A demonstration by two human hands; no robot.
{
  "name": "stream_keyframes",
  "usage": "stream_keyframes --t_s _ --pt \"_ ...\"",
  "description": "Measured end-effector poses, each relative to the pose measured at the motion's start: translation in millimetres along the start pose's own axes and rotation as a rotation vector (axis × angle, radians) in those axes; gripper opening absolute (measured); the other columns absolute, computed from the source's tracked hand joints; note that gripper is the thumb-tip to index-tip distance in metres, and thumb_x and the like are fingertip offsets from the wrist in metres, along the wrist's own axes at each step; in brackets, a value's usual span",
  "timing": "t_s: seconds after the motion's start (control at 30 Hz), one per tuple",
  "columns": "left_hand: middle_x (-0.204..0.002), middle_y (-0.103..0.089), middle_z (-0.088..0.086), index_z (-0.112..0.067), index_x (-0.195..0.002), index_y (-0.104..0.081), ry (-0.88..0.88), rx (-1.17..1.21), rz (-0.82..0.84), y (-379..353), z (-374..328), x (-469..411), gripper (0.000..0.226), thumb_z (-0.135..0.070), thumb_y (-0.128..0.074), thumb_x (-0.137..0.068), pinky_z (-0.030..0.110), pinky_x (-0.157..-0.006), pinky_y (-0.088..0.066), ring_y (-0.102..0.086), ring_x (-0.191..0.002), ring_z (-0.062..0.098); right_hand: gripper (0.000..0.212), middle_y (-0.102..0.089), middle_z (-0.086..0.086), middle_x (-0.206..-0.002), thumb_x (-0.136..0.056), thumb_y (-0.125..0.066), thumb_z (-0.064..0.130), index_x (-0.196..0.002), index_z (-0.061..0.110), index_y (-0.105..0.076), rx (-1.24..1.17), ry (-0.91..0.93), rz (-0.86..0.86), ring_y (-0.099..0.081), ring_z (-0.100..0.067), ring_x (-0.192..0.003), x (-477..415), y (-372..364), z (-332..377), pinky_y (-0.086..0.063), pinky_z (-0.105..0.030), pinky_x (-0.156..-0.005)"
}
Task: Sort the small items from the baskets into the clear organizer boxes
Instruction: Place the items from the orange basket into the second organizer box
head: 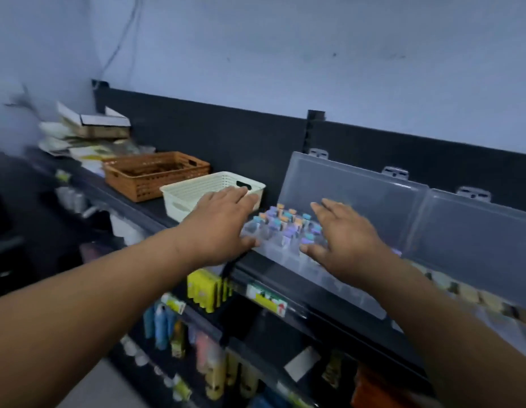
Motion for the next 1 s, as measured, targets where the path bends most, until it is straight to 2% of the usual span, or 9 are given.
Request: stream_keyframes --t_s 0.23,0.4,0.57,0.87,0.93,1.0 --pt "-0.158 -0.014 0.003 -0.023 -0.151 -0.013 0.167 -0.036 0.014 32.5 130.5 56.8 0.085 -0.059 -0.052 -0.086 0.038 -0.118 -0.014 -0.013 -0.145 0.020 0.078 -0.007 -0.002 -0.162 -0.093 -0.046 0.055 -0.154 0.021 -0.011 -0.050 0.181 -0.007 -0.007 -0.020 -0.148 -57.5 -4.0 136.2 -0.011 -0.041 -0.120" --pt "-0.159 -0.013 0.002 -0.023 -0.151 -0.013 0.266 -0.019 0.008 38.5 191.7 69.1 0.082 -0.057 -0.052 -0.088 0.035 -0.116 -0.012 -0.011 -0.145 0.018 0.076 -0.011 -0.002 -0.161 -0.093 -0.047 0.054 -0.153 0.021 -0.015 -0.035 0.276 -0.011 -0.009 -0.020 -0.148 -100.1 -4.2 194.5 -0.013 -0.041 -0.120" --pt "-0.159 -0.013 0.001 -0.022 -0.152 -0.013 0.339 -0.022 0.023 31.9 244.9 50.4 0.083 -0.058 -0.051 -0.087 0.037 -0.117 -0.014 -0.013 -0.145 0.018 0.074 -0.012 0.001 -0.161 -0.094 -0.044 0.054 -0.154 0.021 -0.015 -0.046 0.310 -0.005 -0.011 -0.019 -0.148 -157.0 -9.0 220.5 -0.012 -0.038 -0.120" --pt "-0.156 -0.022 0.002 -0.022 -0.151 -0.017 0.393 -0.015 0.006 17.3 335.2 -29.6 0.077 -0.051 -0.054 -0.089 0.035 -0.116 -0.019 -0.020 -0.143 0.020 0.064 -0.033 0.001 -0.152 -0.093 -0.050 0.051 -0.147 0.022 -0.031 -0.097 0.357 0.000 -0.030 -0.021 -0.140 -279.4 -28.2 245.1 -0.026 -0.040 -0.114" --pt "-0.155 -0.026 0.002 -0.020 -0.150 -0.019 0.393 0.000 0.005 9.4 351.7 -49.6 0.076 -0.048 -0.055 -0.090 0.034 -0.114 -0.024 -0.025 -0.141 0.020 0.059 -0.042 0.003 -0.142 -0.091 -0.051 0.052 -0.141 0.024 -0.038 -0.098 0.363 -0.006 -0.038 -0.022 -0.134 -306.5 -33.0 245.9 -0.033 -0.041 -0.109" --pt "-0.152 -0.030 0.002 -0.020 -0.149 -0.022 0.394 0.033 0.023 -1.1 367.8 -66.7 0.074 -0.045 -0.057 -0.089 0.033 -0.111 -0.028 -0.030 -0.138 0.020 0.059 -0.043 0.003 -0.142 -0.091 -0.051 0.052 -0.141 0.024 -0.039 -0.104 0.353 0.013 -0.039 -0.021 -0.132 -326.8 -39.3 247.1 -0.034 -0.041 -0.109"
Point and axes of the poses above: each hand's wrist, its own x-axis away from the middle knuckle, its own y-axis out of the back of the hand, z = x × y, the point moved 5 cm from there along -x, towards the middle knuckle
